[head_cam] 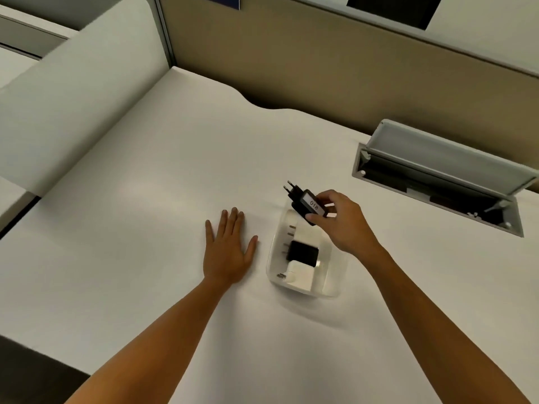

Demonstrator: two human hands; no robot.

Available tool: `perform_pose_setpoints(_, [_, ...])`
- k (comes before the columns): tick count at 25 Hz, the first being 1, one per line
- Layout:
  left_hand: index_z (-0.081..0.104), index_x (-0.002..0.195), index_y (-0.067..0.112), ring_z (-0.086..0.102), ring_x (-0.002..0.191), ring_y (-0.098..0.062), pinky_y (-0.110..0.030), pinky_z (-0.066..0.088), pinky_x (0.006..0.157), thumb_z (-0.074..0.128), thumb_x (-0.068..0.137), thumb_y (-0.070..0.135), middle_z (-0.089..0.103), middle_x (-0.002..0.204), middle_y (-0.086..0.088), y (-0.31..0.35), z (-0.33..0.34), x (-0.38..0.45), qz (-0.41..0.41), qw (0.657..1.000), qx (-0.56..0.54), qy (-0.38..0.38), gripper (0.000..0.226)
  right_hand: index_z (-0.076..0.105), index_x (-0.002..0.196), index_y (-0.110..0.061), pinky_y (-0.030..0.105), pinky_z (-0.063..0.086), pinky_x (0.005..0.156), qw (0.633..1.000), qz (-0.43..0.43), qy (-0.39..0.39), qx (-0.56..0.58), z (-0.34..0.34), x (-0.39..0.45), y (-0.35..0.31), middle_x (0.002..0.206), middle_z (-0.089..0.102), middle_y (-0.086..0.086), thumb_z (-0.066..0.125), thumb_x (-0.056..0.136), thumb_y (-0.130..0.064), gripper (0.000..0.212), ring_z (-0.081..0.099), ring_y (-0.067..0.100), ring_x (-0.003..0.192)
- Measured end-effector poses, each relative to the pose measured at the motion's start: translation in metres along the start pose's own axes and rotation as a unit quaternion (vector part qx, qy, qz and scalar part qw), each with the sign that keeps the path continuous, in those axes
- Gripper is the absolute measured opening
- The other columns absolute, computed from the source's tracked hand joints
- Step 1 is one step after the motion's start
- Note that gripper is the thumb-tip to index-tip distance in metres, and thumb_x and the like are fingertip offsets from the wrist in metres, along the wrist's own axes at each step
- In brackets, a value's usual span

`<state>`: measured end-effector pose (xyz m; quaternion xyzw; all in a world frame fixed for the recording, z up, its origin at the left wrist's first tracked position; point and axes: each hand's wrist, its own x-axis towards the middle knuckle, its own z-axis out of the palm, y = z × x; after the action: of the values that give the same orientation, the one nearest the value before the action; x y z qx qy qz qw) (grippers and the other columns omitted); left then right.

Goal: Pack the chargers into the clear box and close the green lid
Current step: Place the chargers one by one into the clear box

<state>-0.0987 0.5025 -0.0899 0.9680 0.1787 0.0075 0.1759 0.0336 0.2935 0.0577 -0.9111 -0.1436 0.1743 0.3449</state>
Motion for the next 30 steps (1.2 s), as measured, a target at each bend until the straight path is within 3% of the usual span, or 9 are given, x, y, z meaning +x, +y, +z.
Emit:
perform_pose_setpoints(3, [0.021, 0.159, 0.018, 0.009, 0.156, -0.019, -0.054, 0.004, 0.125, 0.020, 0.099, 0.059, 0.019, 0.168, -0.001, 0.001, 0.003, 0.003, -0.003, 1.000, -0.002, 0.010, 0.073, 0.053, 0.128, -0.015, 0.026, 0.048, 0.091, 0.992, -0.021, 0.031, -0.122, 0.009, 0.001, 0.023, 0.124, 0.051, 0.002, 0.070, 0.087, -0.020, 0.044, 0.060, 0.020, 0.105])
perform_pose_setpoints(7, [0.024, 0.158, 0.019, 0.010, 0.156, -0.017, -0.052, 0.003, 0.126, 0.022, 0.099, 0.058, 0.021, 0.167, 0.001, 0.000, 0.003, 0.003, -0.005, 1.000, -0.014, 0.022, 0.071, 0.050, 0.132, -0.011, 0.032, 0.050, 0.097, 0.990, -0.022, 0.045, -0.134, 0.030, 0.007, 0.041, 0.130, 0.045, 0.004, 0.061, 0.092, -0.007, 0.042, 0.057, 0.024, 0.115])
perform_pose_setpoints(12, [0.026, 0.158, 0.020, 0.010, 0.156, -0.016, -0.050, 0.002, 0.126, 0.023, 0.099, 0.058, 0.022, 0.167, 0.002, -0.001, 0.003, 0.004, -0.007, 1.000, -0.013, 0.025, 0.071, 0.050, 0.133, -0.012, 0.033, 0.047, 0.101, 0.983, -0.039, 0.054, -0.172, 0.044, 0.015, 0.049, 0.133, 0.048, 0.004, 0.061, 0.092, -0.010, 0.043, 0.042, 0.022, 0.127])
perform_pose_setpoints(15, [0.026, 0.158, 0.020, 0.011, 0.156, -0.016, -0.050, 0.002, 0.126, 0.021, 0.098, 0.059, 0.022, 0.167, 0.002, 0.000, 0.004, 0.005, -0.006, 1.000, -0.012, 0.028, 0.071, 0.053, 0.132, -0.013, 0.033, 0.050, 0.093, 0.977, -0.046, 0.050, -0.202, 0.046, 0.020, 0.051, 0.132, 0.052, 0.003, 0.057, 0.094, -0.008, 0.038, 0.045, 0.022, 0.123])
perform_pose_setpoints(19, [0.027, 0.158, 0.020, 0.012, 0.156, -0.016, -0.050, 0.002, 0.126, 0.022, 0.098, 0.059, 0.024, 0.166, 0.001, 0.000, 0.004, 0.005, -0.007, 0.999, -0.014, 0.031, 0.072, 0.061, 0.124, -0.009, 0.029, 0.054, 0.075, 0.976, -0.032, 0.069, -0.204, 0.049, 0.019, 0.051, 0.126, 0.054, 0.006, 0.054, 0.093, 0.001, 0.032, 0.061, 0.022, 0.101])
perform_pose_setpoints(22, [0.028, 0.157, 0.019, 0.013, 0.155, -0.016, -0.050, 0.003, 0.126, 0.023, 0.098, 0.058, 0.025, 0.166, 0.001, 0.001, 0.004, 0.004, -0.006, 0.999, -0.017, 0.032, 0.071, 0.060, 0.125, -0.008, 0.027, 0.053, 0.076, 0.974, -0.038, 0.058, -0.218, 0.051, 0.015, 0.053, 0.125, 0.058, 0.007, 0.052, 0.094, 0.001, 0.034, 0.063, 0.023, 0.102])
perform_pose_setpoints(26, [0.029, 0.157, 0.019, 0.014, 0.155, -0.016, -0.051, 0.004, 0.126, 0.023, 0.097, 0.058, 0.025, 0.166, 0.001, 0.001, 0.003, 0.004, -0.006, 0.999, -0.016, 0.029, 0.071, 0.063, 0.124, -0.013, 0.026, 0.052, 0.085, 0.986, -0.044, 0.091, -0.134, 0.042, 0.005, 0.047, 0.121, 0.063, 0.004, 0.051, 0.092, 0.005, 0.038, 0.062, 0.022, 0.106])
perform_pose_setpoints(30, [0.028, 0.157, 0.019, 0.014, 0.155, -0.017, -0.051, 0.004, 0.126, 0.024, 0.098, 0.056, 0.025, 0.166, 0.001, 0.000, 0.005, 0.004, -0.006, 0.999, -0.017, 0.030, 0.070, 0.066, 0.114, -0.020, 0.013, 0.042, 0.089, 0.975, -0.101, 0.197, -0.037, 0.026, -0.027, 0.055, 0.113, 0.065, -0.005, 0.052, 0.096, -0.014, 0.024, 0.056, 0.009, 0.107])
